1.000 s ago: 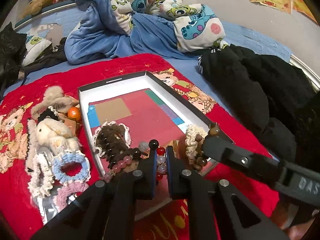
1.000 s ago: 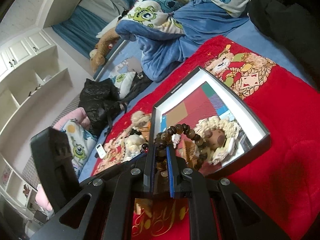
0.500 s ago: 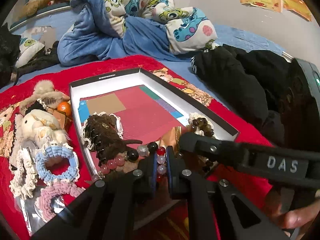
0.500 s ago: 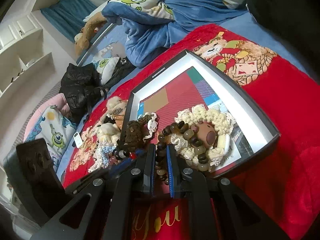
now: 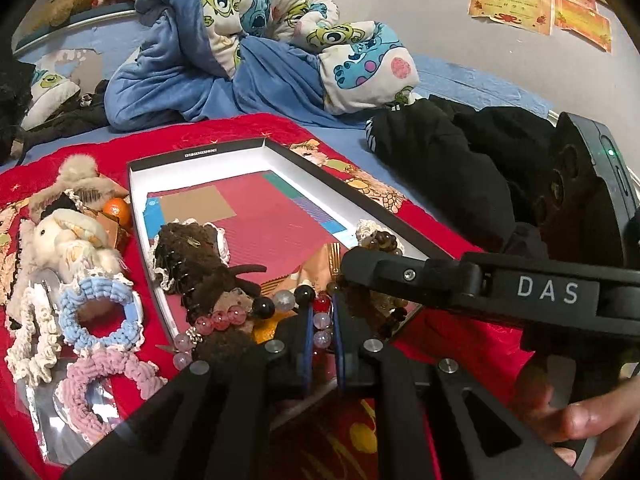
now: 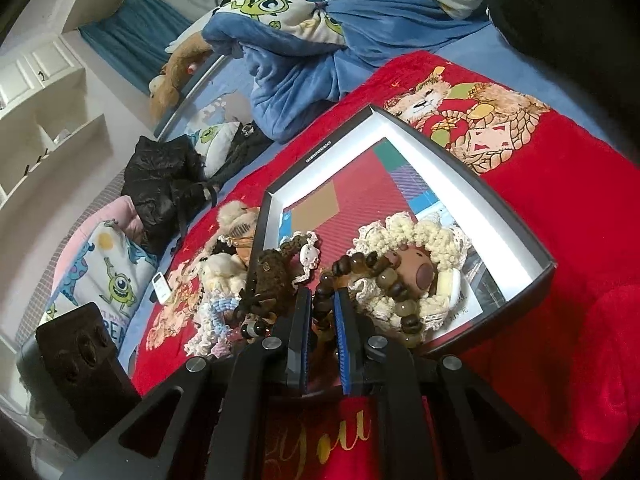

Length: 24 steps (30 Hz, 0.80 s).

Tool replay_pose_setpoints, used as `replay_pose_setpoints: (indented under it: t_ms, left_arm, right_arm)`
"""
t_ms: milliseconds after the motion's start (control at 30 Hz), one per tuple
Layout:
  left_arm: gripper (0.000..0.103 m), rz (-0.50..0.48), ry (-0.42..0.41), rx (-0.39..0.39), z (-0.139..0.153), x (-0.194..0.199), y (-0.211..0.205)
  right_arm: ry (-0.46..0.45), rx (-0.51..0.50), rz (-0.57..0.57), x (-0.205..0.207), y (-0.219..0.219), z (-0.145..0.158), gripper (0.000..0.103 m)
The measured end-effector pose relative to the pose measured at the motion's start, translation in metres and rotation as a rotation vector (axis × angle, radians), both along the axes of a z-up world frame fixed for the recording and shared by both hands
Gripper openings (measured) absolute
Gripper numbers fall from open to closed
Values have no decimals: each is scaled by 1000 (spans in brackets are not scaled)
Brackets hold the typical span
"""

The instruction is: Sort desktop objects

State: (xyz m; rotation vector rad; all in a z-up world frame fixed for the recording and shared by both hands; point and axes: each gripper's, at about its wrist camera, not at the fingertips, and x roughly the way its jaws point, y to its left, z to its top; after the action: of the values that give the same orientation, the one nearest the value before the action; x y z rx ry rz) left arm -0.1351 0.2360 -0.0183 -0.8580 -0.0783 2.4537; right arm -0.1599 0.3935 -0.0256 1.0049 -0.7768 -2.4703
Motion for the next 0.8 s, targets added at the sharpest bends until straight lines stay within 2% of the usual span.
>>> replay_pose_setpoints:
  t_ms: [67,167,200,233,267,300,333,367,400,433,467,700,800]
  left_arm:
    - [14,6,9,-13,1,1,1]
    - [28,32,44,-48,6,7,2]
    - [43,38,56,-63,7,9,2]
    - [53,30,68,-64,9,12,2]
    - [55,27,76,-61,11,14,2]
    - [57,27,84,-61,13,16,2]
    - [67,28,89,-74,14,17,3]
    - [76,27,91,-88,15,18,4]
    - [95,29,94,-99,16,18,5]
    - [103,36,104,-104,17,20,4]
    - [103,53,125,-112,19,21,3]
    - [103,59,134,-82,26,20,-4]
    - [103,74,139,-55,30,22,-9]
  right_arm:
    - [5,-4,-6,1,1,1,14]
    - [24,-14,-11,4,2,6,17]
    - [29,-22,-15,5,4,8,24]
    - [39,-33,-18,6,6,10,29]
    - [48,-44,-18,7,7,12,46]
    - [59,-57,-17,8,9,15,68]
    - [71,-65,-19,10,11,18,75]
    - [89,-70,-25,13,13,21,77]
    - [95,-70,-31,14,14,24,81]
    - [104,-75,-35,15,16,26,90]
    - [115,-81,-38,17,18,28,103]
    - [173,-207,-96,26,42,36,103]
    - [173,-208,-115,27,46,37,103]
